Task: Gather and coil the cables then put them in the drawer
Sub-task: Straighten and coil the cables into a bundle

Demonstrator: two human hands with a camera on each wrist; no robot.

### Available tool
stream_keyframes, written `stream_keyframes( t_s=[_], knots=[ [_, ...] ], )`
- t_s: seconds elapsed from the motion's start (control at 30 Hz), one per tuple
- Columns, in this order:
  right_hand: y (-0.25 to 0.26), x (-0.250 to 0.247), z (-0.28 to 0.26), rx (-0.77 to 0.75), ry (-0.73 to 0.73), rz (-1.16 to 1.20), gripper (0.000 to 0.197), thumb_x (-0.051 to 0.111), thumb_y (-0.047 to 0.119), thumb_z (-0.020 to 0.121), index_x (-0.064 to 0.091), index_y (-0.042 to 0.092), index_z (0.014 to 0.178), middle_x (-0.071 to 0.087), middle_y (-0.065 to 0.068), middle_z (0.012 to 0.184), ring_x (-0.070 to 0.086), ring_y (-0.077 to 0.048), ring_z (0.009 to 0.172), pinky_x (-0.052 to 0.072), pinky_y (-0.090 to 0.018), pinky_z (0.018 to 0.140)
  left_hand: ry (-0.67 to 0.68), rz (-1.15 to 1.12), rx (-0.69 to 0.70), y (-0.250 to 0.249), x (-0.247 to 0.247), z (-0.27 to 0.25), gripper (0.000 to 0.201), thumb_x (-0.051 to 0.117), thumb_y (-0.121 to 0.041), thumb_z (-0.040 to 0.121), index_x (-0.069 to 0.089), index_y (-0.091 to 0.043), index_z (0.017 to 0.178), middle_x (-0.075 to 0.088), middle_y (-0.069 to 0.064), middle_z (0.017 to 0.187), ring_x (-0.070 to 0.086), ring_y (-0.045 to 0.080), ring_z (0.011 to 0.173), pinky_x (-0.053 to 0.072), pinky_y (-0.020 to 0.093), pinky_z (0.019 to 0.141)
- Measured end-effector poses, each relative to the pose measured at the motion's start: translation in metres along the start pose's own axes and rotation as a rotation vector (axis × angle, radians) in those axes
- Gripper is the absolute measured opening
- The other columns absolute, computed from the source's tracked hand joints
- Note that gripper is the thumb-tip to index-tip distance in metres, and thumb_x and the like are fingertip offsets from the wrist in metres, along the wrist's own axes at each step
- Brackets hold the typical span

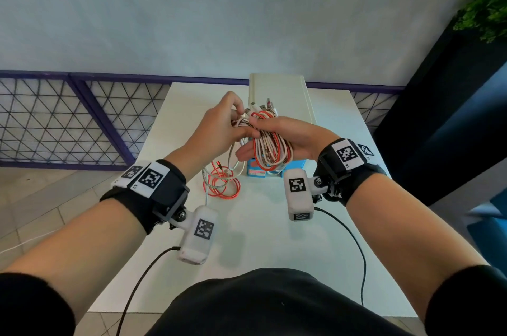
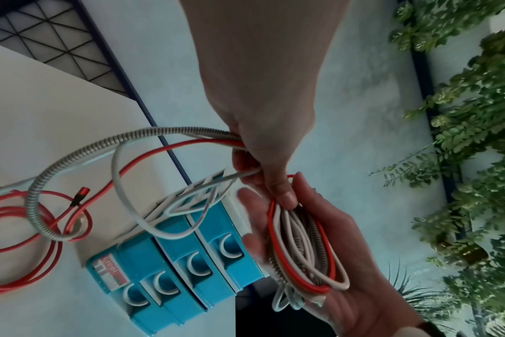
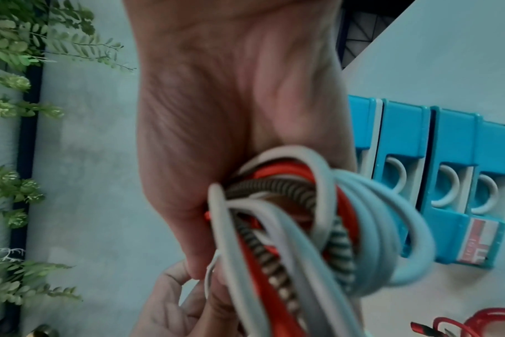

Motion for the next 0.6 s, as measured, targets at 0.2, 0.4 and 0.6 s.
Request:
stream_keyframes(
  t_s=[0.2,0.4,0.6],
  knots=[
    [0.001,-0.006,-0.001,-0.138,-0.102,0.058,0.023,0.049,0.023,0.099,0.055,0.011,0.080,0.052,-0.002,0.063,0.056,-0.013,0.053,0.053,-0.027,0.056,0.112,-0.281,-0.270,0.006,0.003,0.005,0.037,0.072,-0.019,0.081,0.040,-0.010,0.098,0.057,0.001,0.062,0.061,0.007,0.050,0.051,0.020,0.058],
    [0.004,-0.017,0.003,-0.278,-0.298,0.056,0.019,0.050,0.014,0.099,0.050,0.012,0.080,0.049,0.002,0.053,0.050,-0.011,0.046,0.048,-0.027,0.052,0.583,-0.469,-0.499,0.015,-0.001,-0.010,0.031,0.044,-0.037,0.096,0.056,-0.012,0.083,0.060,0.002,0.070,0.067,0.019,0.077,0.052,0.028,0.084],
    [0.004,-0.022,0.007,-0.291,-0.378,0.010,0.022,0.054,0.027,0.097,0.060,0.007,0.091,0.052,0.001,0.056,0.053,-0.012,0.049,0.050,-0.027,0.051,0.468,-0.627,-0.399,0.019,0.006,-0.020,0.030,0.034,-0.030,0.100,0.047,-0.014,0.079,0.042,-0.006,0.056,0.051,0.013,0.058,0.042,0.024,0.067]
  ],
)
Point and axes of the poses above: each hand's wrist, its own z-axis towards the middle knuckle, its own x-axis out of the palm, y = z × x, the point moved 2 cm from there along z, towards the middle knuckle
